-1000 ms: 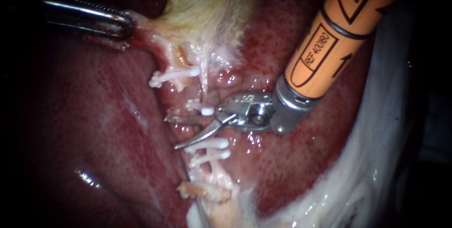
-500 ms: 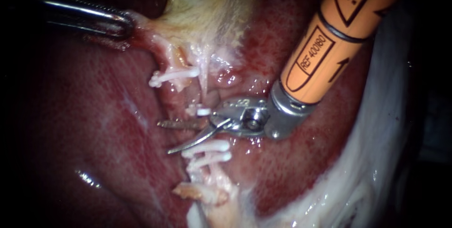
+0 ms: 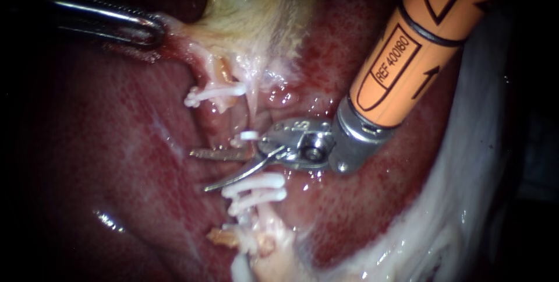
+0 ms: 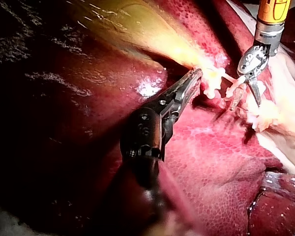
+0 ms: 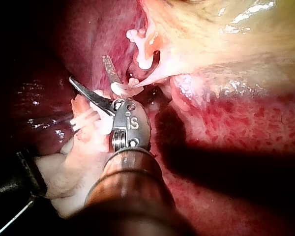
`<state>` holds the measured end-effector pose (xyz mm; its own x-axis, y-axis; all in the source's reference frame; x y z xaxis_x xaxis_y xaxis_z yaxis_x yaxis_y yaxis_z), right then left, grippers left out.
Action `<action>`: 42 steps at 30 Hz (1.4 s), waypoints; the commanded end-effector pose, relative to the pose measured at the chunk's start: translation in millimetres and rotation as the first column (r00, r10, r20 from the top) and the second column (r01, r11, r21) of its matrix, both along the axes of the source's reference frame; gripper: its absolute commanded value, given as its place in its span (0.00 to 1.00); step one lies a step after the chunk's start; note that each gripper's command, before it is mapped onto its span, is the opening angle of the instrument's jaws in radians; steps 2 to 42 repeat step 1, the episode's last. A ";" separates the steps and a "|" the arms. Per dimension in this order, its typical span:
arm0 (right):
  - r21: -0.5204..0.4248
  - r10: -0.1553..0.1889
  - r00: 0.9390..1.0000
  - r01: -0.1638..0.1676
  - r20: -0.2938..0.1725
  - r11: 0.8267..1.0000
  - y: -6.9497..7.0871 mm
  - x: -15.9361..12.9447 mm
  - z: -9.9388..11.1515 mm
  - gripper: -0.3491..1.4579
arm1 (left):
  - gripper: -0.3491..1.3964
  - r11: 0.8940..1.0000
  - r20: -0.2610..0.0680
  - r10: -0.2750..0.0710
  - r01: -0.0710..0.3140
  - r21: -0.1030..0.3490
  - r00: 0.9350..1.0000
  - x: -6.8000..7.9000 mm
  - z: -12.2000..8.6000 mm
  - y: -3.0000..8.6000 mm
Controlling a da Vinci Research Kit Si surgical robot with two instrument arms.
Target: Go to the cutting position right tube
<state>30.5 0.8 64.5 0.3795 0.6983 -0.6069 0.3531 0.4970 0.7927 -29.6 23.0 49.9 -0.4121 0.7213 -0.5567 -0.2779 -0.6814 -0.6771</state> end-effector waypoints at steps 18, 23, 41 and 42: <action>0.000 0.000 1.000 0.000 0.001 1.000 0.0 0.0 0.1 0.91 | 0.00 1.000 0.000 0.000 0.000 0.000 1.000 0.0 0.0 0.0; 0.000 0.000 1.000 0.000 0.001 1.000 0.0 0.0 0.1 0.91 | 0.00 1.000 0.000 0.000 0.000 0.000 1.000 0.0 0.0 0.0; 0.000 0.000 1.000 0.000 0.001 1.000 0.0 0.0 0.1 0.91 | 0.00 1.000 0.000 0.000 0.000 0.000 1.000 0.0 0.0 0.0; 0.000 0.000 1.000 0.000 0.001 1.000 0.0 0.0 0.1 0.91 | 0.00 1.000 0.000 0.000 0.000 0.000 1.000 0.0 0.0 0.0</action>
